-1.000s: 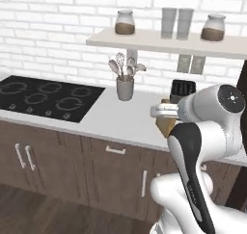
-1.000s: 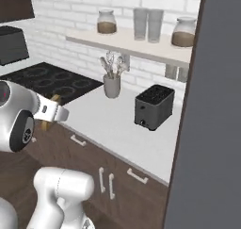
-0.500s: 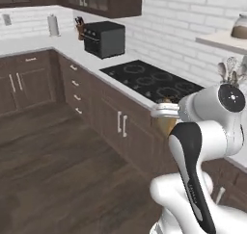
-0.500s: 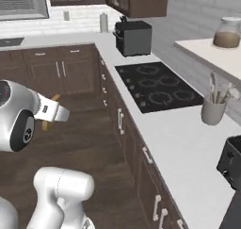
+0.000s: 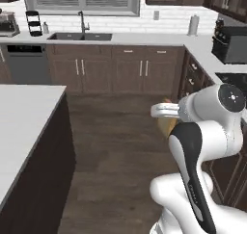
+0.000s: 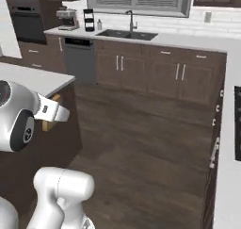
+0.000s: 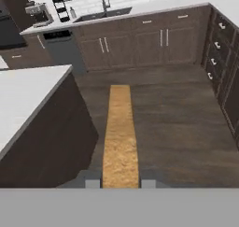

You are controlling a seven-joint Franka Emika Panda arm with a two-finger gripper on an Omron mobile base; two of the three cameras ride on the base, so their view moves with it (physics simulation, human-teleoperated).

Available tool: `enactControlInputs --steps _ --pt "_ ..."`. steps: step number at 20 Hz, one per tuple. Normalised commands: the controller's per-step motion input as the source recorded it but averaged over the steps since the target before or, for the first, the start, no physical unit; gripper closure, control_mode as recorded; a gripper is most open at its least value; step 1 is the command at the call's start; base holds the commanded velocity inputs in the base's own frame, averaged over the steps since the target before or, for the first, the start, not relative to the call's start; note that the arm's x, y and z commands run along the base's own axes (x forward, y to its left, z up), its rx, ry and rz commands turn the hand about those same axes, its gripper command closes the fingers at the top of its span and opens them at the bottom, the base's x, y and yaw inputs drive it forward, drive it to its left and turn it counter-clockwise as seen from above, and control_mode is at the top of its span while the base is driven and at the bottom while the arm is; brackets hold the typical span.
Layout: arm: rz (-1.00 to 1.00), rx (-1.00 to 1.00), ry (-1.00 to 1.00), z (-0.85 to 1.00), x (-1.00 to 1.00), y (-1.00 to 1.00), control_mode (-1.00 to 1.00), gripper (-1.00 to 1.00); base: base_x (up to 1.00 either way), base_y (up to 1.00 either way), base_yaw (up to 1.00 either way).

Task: Start the toaster. Once the lever pops up, take the bread to the plate on the dining counter.

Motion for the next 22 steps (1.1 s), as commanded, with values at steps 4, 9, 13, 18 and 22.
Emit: enactControlInputs --steps 4,9,13,18,22 --pt "0.00 0.00 0.00 0.00 0.00 0.00 1.00 1.00 -0.10 0.00 1.00" --pt "0.00 0.00 0.00 0.00 0.00 0.00 1.00 1.00 -0.03 0.00 1.00" --pt "0.00 0.00 0.00 0.00 0.00 0.00 1.00 1.00 0.00 0.00 1.00" --pt "0.00 0.00 0.00 0.00 0.00 0.00 1.00 1.00 0.05 0.45 0.78" --pt "0.00 0.00 0.00 0.00 0.00 0.00 1.00 1.00 0.12 1.00 -0.02"
